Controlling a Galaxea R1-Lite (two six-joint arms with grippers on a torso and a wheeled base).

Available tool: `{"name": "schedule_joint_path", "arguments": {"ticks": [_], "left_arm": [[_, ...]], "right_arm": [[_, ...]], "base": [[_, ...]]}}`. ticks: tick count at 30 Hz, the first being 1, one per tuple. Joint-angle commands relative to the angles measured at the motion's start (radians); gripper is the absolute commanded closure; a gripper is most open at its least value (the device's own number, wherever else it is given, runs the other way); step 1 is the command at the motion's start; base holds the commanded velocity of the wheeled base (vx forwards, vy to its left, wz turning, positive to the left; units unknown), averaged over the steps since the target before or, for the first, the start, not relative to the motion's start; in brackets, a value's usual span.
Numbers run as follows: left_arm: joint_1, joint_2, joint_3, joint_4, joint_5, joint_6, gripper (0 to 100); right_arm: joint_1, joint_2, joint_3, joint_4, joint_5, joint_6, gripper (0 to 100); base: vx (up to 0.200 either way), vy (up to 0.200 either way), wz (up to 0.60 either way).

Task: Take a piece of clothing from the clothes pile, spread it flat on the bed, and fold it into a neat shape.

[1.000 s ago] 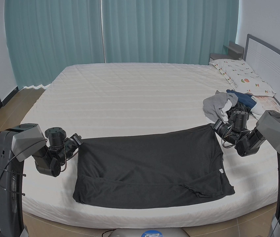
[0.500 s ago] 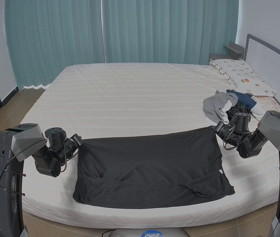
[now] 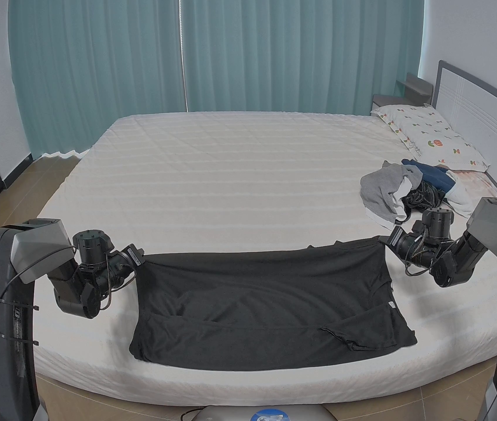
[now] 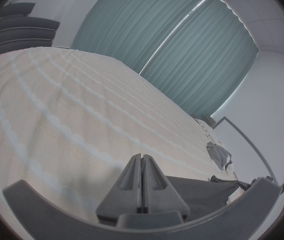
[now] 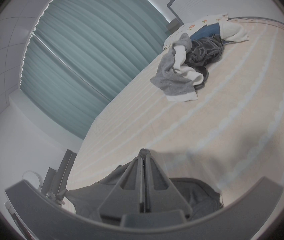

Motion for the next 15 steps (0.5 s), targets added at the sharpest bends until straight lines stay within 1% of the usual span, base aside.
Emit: {"name": "schedule_joint_path", "arguments": {"ticks": [1, 4, 8, 10, 12, 15], "left_arm": [[0.011, -0.021, 0.039, -0.001, -0.020, 0.033, 100], [0.014, -0.022, 0.079, -0.018, -0.047, 0.074, 100], [0.014, -0.034, 0.126, -0.078, -0.081, 0.083, 100], [0.014, -0.037, 0.135, -0.081, -0.089, 0.088, 100], [0.017, -0.048, 0.160, -0.081, -0.110, 0.116, 100], [0.031, -0.064, 0.215, -0.078, -0.152, 0.185, 100]], "right_arm": [[-0.014, -0.003, 0.040, -0.002, 0.025, -0.021, 100], [-0.027, -0.001, 0.071, -0.017, 0.043, -0.038, 100], [-0.043, -0.003, 0.098, -0.034, 0.069, -0.041, 100], [-0.048, -0.003, 0.106, -0.035, 0.075, -0.042, 100], [-0.053, -0.004, 0.127, -0.038, 0.091, -0.053, 100], [-0.063, -0.001, 0.178, -0.065, 0.131, -0.088, 100]], "base": [[0.000, 0.000, 0.00], [0.000, 0.000, 0.00], [0.000, 0.000, 0.00], [0.000, 0.000, 0.00], [0.000, 0.000, 0.00], [0.000, 0.000, 0.00]]}}
